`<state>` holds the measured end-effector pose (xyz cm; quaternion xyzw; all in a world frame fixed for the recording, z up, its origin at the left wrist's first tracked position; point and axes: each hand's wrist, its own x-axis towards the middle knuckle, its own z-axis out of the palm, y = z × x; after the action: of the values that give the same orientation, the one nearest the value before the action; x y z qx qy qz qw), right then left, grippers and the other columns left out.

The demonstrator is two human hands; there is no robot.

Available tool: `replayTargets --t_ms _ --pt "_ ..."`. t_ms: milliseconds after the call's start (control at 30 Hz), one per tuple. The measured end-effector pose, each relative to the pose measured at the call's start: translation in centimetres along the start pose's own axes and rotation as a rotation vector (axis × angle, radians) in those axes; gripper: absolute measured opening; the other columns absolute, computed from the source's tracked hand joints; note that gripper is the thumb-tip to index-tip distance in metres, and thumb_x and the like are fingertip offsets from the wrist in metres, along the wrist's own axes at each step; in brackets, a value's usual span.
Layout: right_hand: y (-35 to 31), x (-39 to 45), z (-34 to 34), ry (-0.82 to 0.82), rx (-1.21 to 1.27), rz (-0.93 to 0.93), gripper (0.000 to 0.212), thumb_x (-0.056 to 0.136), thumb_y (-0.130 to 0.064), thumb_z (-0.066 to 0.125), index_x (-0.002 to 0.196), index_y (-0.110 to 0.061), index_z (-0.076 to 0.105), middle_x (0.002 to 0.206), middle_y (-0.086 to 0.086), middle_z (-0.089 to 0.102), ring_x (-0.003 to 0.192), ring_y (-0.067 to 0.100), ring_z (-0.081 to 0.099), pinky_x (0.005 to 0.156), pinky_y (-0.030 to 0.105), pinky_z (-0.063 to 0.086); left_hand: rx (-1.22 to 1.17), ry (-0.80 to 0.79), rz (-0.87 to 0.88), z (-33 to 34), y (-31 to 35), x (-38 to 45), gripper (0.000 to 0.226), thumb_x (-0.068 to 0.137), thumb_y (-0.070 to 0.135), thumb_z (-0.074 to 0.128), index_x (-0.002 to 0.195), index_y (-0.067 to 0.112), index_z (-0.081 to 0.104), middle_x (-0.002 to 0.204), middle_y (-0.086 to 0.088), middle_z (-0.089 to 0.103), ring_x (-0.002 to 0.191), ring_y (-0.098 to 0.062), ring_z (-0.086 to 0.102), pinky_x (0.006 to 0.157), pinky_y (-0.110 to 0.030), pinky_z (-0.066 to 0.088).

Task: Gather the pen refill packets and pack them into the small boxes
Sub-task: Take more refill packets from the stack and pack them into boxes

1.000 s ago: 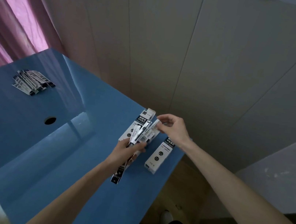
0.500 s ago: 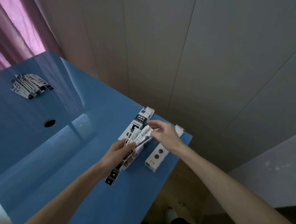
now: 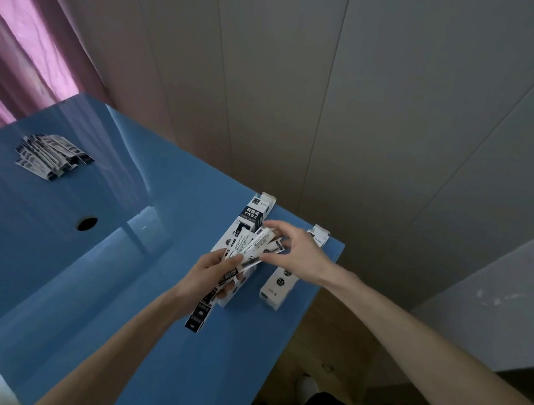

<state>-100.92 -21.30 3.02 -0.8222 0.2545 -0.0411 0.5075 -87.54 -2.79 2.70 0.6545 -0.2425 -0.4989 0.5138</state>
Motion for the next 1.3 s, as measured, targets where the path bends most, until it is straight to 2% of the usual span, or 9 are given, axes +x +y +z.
replayTargets --t_ms 133,300,400,567,733,833,1033,1167,1300 --pt "0.0 0.2 -0.2 0.031 -0.052 -0.010 0.063 0.083 -0.031 0.085 0.139 -0.034 0.056 0.123 -0.005 0.060 0.097 0.014 0.069 0.093 0.041 0.059 -0.016 0.007 -0.043 0.3 0.1 0.2 0.024 0.106 0.033 0.055 0.105 0.011 0.064 0.079 -0.006 0.064 0.057 -0.014 0.051 0.051 -0.024 0.040" --pt "0.2 0.1 -0.2 0.027 -0.070 0.000 0.082 0.084 -0.034 0.084 0.153 -0.032 0.041 0.128 -0.004 0.060 0.109 0.015 0.064 0.100 0.044 0.055 -0.044 0.042 -0.093 0.4 0.0 0.4 0.025 0.107 0.030 0.051 0.105 0.009 0.064 0.080 -0.008 0.068 0.055 -0.016 0.052 0.049 -0.026 0.042" --pt "0.3 0.0 -0.6 0.026 -0.110 -0.013 0.078 0.087 -0.033 0.082 0.153 -0.030 0.041 0.131 -0.004 0.059 0.107 0.011 0.062 0.100 0.042 0.054 -0.043 0.030 -0.106 0.3 -0.1 0.4 0.024 0.107 0.028 0.051 0.108 0.007 0.064 0.085 -0.011 0.071 0.058 -0.017 0.057 0.051 -0.026 0.046" --pt "-0.3 -0.1 -0.8 0.054 -0.195 -0.087 0.062 0.091 -0.026 0.078 0.147 -0.025 0.052 0.139 -0.004 0.057 0.110 0.001 0.050 0.088 0.016 0.041 -0.090 0.014 -0.101 0.1 -0.5 0.7 0.031 0.107 0.027 0.055 0.123 0.002 0.062 0.097 -0.018 0.074 0.075 -0.024 0.067 0.063 -0.035 0.051" --pt "-0.4 -0.2 -1.0 0.039 -0.200 -0.086 0.063 0.088 -0.030 0.081 0.143 -0.025 0.052 0.125 -0.013 0.055 0.099 -0.007 0.050 0.092 0.026 0.042 -0.096 0.007 -0.066 -0.1 -0.6 0.7 0.034 0.104 0.028 0.060 0.125 0.000 0.062 0.102 -0.021 0.074 0.082 -0.029 0.069 0.069 -0.038 0.054" --pt "-0.5 0.0 -1.0 0.013 -0.277 -0.123 0.068 0.088 -0.033 0.080 0.148 -0.029 0.050 0.135 -0.008 0.058 0.110 0.000 0.049 0.098 0.031 0.046 -0.091 0.007 -0.071 -0.3 -0.6 0.6 0.036 0.101 0.028 0.064 0.123 -0.001 0.064 0.100 -0.022 0.075 0.081 -0.028 0.070 0.070 -0.038 0.057" --pt "-0.8 0.2 -0.9 -0.040 -0.359 -0.191 0.059 0.088 -0.036 0.079 0.142 -0.031 0.057 0.139 -0.010 0.058 0.121 0.004 0.051 0.102 0.032 0.045 -0.055 0.012 -0.125 -0.5 0.3 0.5 0.033 0.099 0.028 0.066 0.118 0.001 0.068 0.094 -0.016 0.077 0.075 -0.021 0.073 0.063 -0.028 0.059" --pt "-0.4 0.1 -0.5 -0.048 -0.318 -0.149 0.068 0.085 -0.040 0.082 0.147 -0.032 0.053 0.141 -0.007 0.056 0.119 0.005 0.048 0.101 0.033 0.045 -0.030 -0.010 -0.165 -0.7 0.8 0.8 0.033 0.099 0.028 0.066 0.118 0.001 0.067 0.093 -0.015 0.077 0.079 -0.021 0.073 0.066 -0.028 0.060" --pt "-0.1 0.1 -0.4 -0.007 -0.235 -0.110 0.049 0.083 -0.034 0.084 0.129 -0.028 0.067 0.119 -0.017 0.060 0.106 0.002 0.055 0.096 0.031 0.047 0.001 -0.033 -0.154 -0.5 1.1 0.7 0.034 0.100 0.031 0.065 0.118 0.002 0.068 0.098 -0.014 0.078 0.083 -0.022 0.073 0.068 -0.028 0.059"
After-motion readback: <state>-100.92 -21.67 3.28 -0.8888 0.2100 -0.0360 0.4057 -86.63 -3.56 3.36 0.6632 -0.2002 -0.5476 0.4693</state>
